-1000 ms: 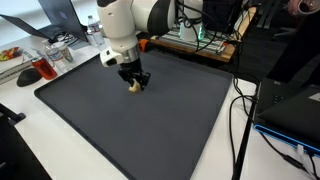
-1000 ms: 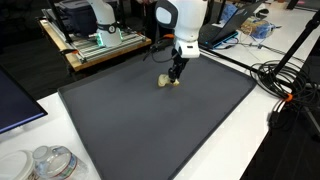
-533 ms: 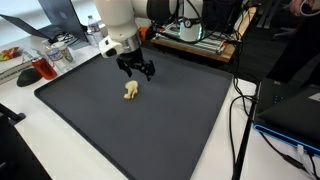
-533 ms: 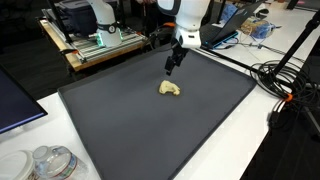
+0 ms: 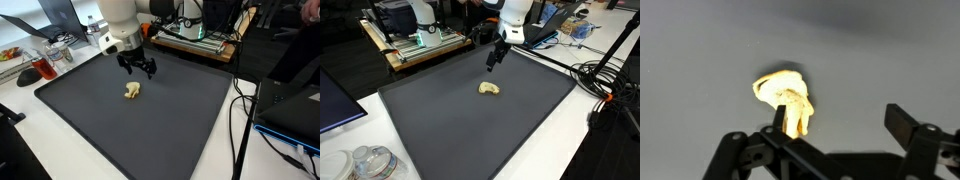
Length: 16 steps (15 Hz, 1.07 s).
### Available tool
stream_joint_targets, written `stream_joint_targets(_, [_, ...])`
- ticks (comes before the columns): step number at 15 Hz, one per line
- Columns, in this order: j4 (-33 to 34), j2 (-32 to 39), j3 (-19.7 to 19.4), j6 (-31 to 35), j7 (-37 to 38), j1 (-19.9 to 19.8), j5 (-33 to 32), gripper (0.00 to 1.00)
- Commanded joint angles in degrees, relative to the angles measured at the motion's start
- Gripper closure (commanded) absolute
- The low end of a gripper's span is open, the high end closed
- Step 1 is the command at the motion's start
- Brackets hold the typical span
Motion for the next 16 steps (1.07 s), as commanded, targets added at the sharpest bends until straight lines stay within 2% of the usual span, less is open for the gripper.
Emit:
stream_joint_targets(1, [6.04,1.3,-0.99,-3.71,4.1,2.79,-3.85,0.0])
stream_joint_targets(5, [14.49,5.11,-2.48,-12.22,13.68,7.88,-10.83,0.0])
stream_joint_targets(8, [21.31,9.28,-2.47,-19.72,18.29,10.95,-12.98,0.0])
stream_joint_targets(13, [31.32,16.47,-2.29,-28.77,20.89,13.66,-12.75,0.0])
stream_joint_targets(16, [35.99,20.49,-2.79,-30.91,21.95,14.38,-12.84,0.0])
